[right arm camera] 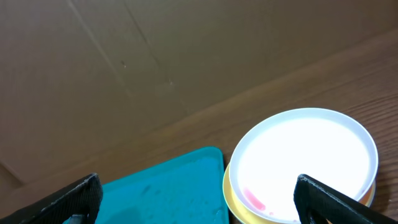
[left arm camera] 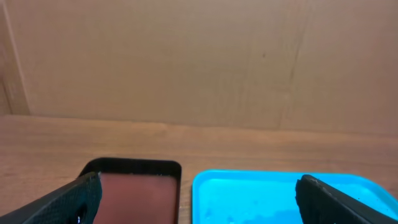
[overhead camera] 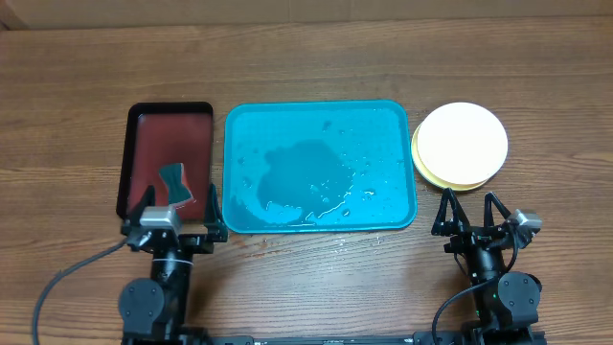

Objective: Clean dirty plates on tray and stack at the side

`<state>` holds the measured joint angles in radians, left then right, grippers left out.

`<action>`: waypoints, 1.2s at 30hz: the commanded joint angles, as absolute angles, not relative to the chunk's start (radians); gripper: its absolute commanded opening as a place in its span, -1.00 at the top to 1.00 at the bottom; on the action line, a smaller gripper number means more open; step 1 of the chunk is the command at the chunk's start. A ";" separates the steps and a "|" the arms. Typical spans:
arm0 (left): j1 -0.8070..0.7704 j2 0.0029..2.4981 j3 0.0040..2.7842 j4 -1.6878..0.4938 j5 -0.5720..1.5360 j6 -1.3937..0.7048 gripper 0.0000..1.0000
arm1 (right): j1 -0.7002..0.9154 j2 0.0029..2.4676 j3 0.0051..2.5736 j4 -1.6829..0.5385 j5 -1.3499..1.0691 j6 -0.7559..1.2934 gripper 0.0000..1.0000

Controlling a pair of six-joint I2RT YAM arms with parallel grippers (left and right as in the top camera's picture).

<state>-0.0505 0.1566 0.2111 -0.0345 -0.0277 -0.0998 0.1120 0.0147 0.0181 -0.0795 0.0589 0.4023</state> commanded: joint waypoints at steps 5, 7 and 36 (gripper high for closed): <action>-0.016 0.051 0.068 -0.011 -0.036 -0.039 -0.99 | 0.115 0.003 0.008 -0.076 0.059 0.393 -1.00; -0.015 0.038 0.043 -0.012 -0.036 -0.022 -1.00 | 0.115 0.003 0.008 -0.076 0.059 0.393 -1.00; -0.012 0.004 0.005 -0.076 -0.023 0.008 -1.00 | 0.115 0.003 0.008 -0.076 0.059 0.393 -1.00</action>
<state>-0.0235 0.0174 0.0097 -0.0799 -0.0269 -0.0177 0.1120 0.0147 0.0181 -0.0803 0.0589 0.4026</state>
